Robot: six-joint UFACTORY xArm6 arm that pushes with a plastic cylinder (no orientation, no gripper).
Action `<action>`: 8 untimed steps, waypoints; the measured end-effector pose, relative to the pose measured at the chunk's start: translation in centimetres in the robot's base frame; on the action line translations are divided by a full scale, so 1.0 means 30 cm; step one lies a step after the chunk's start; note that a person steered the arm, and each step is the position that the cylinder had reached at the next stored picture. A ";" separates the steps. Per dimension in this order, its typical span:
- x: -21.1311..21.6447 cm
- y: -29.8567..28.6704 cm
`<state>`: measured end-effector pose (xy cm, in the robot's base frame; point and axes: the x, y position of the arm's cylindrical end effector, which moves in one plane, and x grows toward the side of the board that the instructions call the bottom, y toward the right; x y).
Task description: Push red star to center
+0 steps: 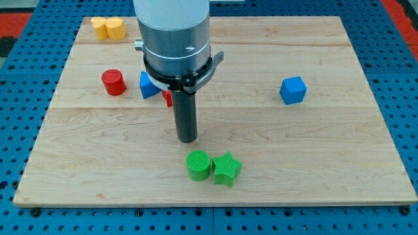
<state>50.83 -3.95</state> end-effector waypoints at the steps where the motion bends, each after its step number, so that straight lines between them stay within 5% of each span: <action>1: -0.007 0.004; 3: -0.130 0.107; 6: -0.181 -0.326; 8: -0.248 -0.020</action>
<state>43.40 -4.55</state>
